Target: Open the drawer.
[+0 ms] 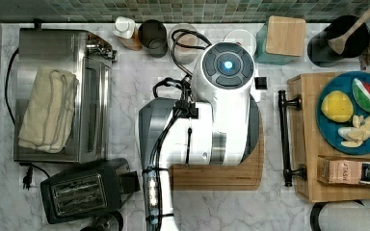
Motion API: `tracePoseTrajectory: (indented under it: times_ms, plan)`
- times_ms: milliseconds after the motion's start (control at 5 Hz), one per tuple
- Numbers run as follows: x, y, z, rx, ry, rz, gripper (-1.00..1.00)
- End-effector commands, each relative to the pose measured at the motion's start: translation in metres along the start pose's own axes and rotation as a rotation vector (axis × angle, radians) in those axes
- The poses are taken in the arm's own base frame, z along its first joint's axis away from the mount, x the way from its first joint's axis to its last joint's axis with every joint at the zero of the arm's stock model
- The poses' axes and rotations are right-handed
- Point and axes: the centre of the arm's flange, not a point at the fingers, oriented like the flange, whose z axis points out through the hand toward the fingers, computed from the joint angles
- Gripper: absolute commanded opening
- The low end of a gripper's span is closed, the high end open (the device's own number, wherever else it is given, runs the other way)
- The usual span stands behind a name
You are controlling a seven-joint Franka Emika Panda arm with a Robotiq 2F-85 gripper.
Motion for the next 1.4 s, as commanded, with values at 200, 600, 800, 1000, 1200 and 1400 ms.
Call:
tracePoseTrajectory:
  times_ms: [200,600,800,1000,1200,1400]
  plan:
    - [0.0,0.0,0.0,0.002,-0.002,0.001,1.0]
    - [0.033,0.065,0.034,0.011,0.08,-0.367,1.0]
    - [0.061,0.094,0.039,-0.038,0.062,-0.502,1.0]
    - [0.082,0.121,0.046,-0.087,0.119,-0.606,1.0]
    - [0.096,0.145,0.051,-0.121,0.178,-0.639,1.0]
    - [0.107,0.172,0.062,-0.135,0.202,-0.648,1.0]
